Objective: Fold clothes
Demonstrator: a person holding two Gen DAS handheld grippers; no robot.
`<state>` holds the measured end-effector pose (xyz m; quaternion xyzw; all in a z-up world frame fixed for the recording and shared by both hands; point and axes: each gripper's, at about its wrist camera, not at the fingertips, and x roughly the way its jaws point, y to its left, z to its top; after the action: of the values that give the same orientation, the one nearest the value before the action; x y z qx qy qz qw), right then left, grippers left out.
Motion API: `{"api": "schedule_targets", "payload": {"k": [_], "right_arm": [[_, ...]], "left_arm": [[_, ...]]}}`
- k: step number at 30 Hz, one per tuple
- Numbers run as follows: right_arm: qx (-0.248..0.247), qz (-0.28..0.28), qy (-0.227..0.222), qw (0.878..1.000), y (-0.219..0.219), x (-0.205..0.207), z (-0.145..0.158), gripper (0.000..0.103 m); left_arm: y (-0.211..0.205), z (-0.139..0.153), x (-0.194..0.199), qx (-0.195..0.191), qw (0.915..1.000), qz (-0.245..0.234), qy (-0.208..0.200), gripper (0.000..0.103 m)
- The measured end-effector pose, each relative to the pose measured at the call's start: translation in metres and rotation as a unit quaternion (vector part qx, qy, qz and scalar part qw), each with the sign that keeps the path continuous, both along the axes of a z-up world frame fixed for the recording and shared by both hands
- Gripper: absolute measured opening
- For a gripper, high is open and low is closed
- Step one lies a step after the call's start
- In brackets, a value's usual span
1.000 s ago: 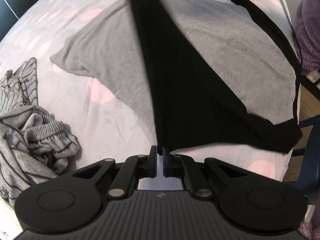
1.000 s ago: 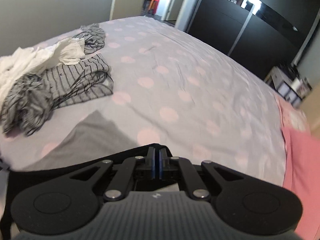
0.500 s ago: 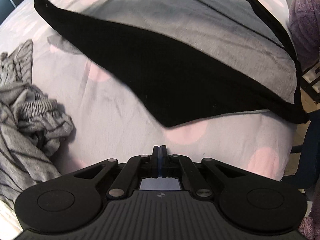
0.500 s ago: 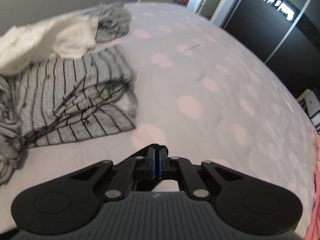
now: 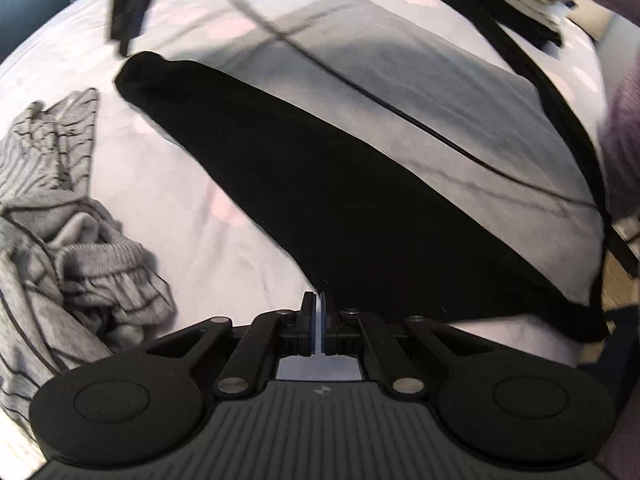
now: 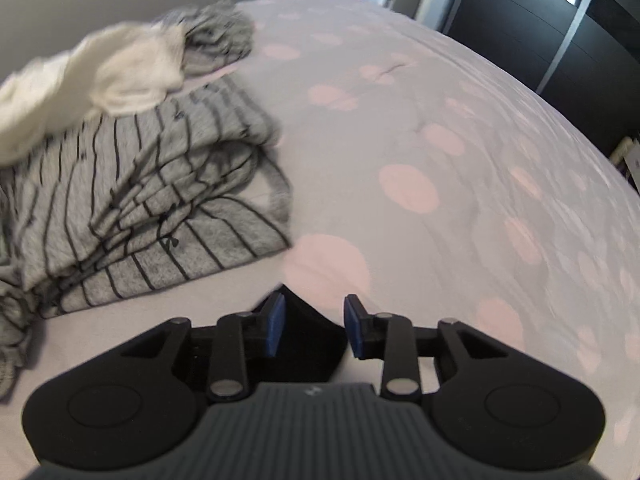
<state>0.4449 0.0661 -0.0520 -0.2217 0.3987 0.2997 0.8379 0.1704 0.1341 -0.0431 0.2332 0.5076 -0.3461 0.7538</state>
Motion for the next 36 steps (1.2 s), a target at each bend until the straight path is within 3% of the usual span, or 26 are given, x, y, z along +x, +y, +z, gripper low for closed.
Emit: {"api": "schedule_targets", "payload": {"k": [2, 4, 8, 14, 17, 19, 23, 27, 32, 36], "right_arm": [[0.022, -0.009, 0.029, 0.999, -0.021, -0.010, 0.000, 0.034], [0.044, -0.015, 0.063, 0.997, -0.044, -0.020, -0.003, 0.023], [0.078, -0.003, 0.119, 0.990, -0.071, -0.047, -0.019, 0.023], [0.065, -0.031, 0.131, 0.989, -0.079, -0.066, -0.053, 0.021], [0.067, -0.058, 0.131, 0.987, -0.091, -0.076, -0.043, 0.023], [0.072, -0.048, 0.134, 0.987, -0.102, -0.092, -0.032, 0.023], [0.099, -0.040, 0.149, 0.983, -0.136, -0.145, -0.004, 0.024], [0.131, -0.037, 0.158, 0.978, -0.171, -0.215, 0.019, 0.025], [0.134, -0.051, 0.131, 0.981, -0.196, -0.319, 0.024, 0.025], [0.137, -0.085, 0.116, 0.980, -0.202, -0.391, 0.019, 0.025]], "left_arm": [[-0.004, 0.004, 0.002, -0.014, 0.9999, 0.001, -0.002, 0.000], [-0.011, 0.006, 0.000, -0.025, 0.9996, -0.012, 0.004, 0.000], [-0.022, -0.002, -0.005, -0.007, 0.9996, -0.026, 0.013, 0.000], [-0.026, -0.029, -0.007, 0.066, 0.9972, -0.011, 0.031, 0.000], [-0.026, -0.028, -0.009, 0.072, 0.9970, -0.002, 0.028, 0.000], [-0.028, -0.026, -0.013, 0.077, 0.9968, -0.003, 0.020, 0.000], [-0.029, -0.015, -0.017, 0.076, 0.9971, -0.004, 0.005, 0.000], [-0.025, 0.005, -0.011, 0.067, 0.9970, 0.036, 0.008, 0.000], [-0.030, 0.022, -0.020, 0.053, 0.9975, 0.045, -0.007, 0.000], [-0.041, 0.016, -0.027, 0.053, 0.9983, 0.022, -0.006, 0.000]]}}
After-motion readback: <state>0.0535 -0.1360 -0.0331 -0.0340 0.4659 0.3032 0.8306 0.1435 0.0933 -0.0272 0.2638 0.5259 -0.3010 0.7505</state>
